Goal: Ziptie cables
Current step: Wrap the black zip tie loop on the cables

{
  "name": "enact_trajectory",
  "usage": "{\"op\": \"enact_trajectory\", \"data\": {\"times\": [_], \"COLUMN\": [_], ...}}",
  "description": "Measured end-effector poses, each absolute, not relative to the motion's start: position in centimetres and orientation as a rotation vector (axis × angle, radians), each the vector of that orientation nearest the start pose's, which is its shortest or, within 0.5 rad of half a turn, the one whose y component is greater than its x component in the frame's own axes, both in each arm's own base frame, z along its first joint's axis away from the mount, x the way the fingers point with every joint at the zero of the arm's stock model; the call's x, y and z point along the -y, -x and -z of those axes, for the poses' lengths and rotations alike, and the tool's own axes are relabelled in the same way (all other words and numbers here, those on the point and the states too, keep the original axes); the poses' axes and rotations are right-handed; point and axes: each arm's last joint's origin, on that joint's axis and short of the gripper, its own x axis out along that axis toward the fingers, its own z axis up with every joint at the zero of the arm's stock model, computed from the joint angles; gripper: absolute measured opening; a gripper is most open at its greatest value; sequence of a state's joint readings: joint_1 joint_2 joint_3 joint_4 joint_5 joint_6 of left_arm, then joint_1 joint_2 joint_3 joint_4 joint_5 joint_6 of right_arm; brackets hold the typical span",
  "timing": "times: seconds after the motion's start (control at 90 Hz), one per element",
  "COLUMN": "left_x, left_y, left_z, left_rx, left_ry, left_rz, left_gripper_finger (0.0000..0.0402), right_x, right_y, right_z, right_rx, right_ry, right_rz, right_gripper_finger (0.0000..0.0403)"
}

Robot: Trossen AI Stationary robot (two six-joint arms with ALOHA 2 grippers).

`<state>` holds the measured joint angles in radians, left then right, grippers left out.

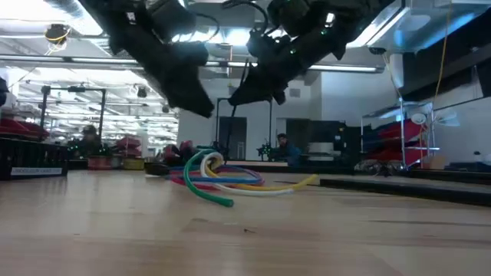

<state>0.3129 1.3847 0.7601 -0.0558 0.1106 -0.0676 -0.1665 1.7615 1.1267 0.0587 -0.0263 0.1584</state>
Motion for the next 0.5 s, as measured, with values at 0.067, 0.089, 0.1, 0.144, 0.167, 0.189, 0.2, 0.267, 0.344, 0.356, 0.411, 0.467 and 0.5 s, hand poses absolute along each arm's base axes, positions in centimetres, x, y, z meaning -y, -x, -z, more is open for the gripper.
{"op": "enact_trajectory", "data": {"times": [0.067,0.089,0.1,0.144,0.167,0.189,0.2,0.267,0.344,0.356,0.411,0.467,0.5], "left_x": [-8.1,-8.0,-8.0,-7.7,-7.5,-7.4,-7.3,-7.0,-6.9,-6.8,-6.8,-6.9,-6.9], "left_y": [-27.6,-27.9,-28.0,-28.6,-28.8,-29.0,-29.1,-29.7,-30.2,-30.3,-30.5,-30.7,-30.8], "left_z": [-19.9,-19.6,-19.5,-18.9,-18.6,-18.2,-18.0,-17.1,-16.2,-16.1,-15.5,-15.0,-14.8], "left_rx": [-0.656,-0.653,-0.652,-0.655,-0.66,-0.667,-0.67,-0.681,-0.687,-0.686,-0.693,-0.697,-0.696], "left_ry": [0.206,0.204,0.202,0.198,0.196,0.193,0.191,0.183,0.188,0.19,0.19,0.193,0.194], "left_rz": [-0.204,-0.199,-0.195,-0.181,-0.175,-0.172,-0.172,-0.202,-0.247,-0.251,-0.279,-0.311,-0.324], "left_gripper_finger": [0.0162,0.0159,0.0158,0.0153,0.015,0.0148,0.0147,0.0141,0.0137,0.0136,0.0135,0.0133,0.0131], "right_x": [6.3,6.3,6.3,6.3,6.3,6.3,6.3,6.3,6.3,6.3,6.3,6.2,6.2], "right_y": [-37.9,-37.9,-37.9,-37.9,-37.9,-37.9,-37.9,-37.9,-37.9,-37.9,-37.9,-37.9,-37.9], "right_z": [-21.3,-21.3,-21.3,-21.3,-21.3,-21.3,-21.3,-21.3,-21.3,-21.3,-21.3,-21.3,-21.3], "right_rx": [-0.559,-0.561,-0.562,-0.564,-0.564,-0.564,-0.564,-0.564,-0.564,-0.564,-0.564,-0.563,-0.563], "right_ry": [-0.228,-0.232,-0.233,-0.235,-0.234,-0.234,-0.235,-0.235,-0.235,-0.235,-0.236,-0.236,-0.236], "right_rz": [0.187,0.188,0.188,0.189,0.189,0.189,0.189,0.189,0.189,0.189,0.19,0.188,0.188], "right_gripper_finger": [0.0,0.0,0.0,0.0,0.0,0.0,0.0,0.0,0.0,0.0,0.0,0.0,0.0]}}
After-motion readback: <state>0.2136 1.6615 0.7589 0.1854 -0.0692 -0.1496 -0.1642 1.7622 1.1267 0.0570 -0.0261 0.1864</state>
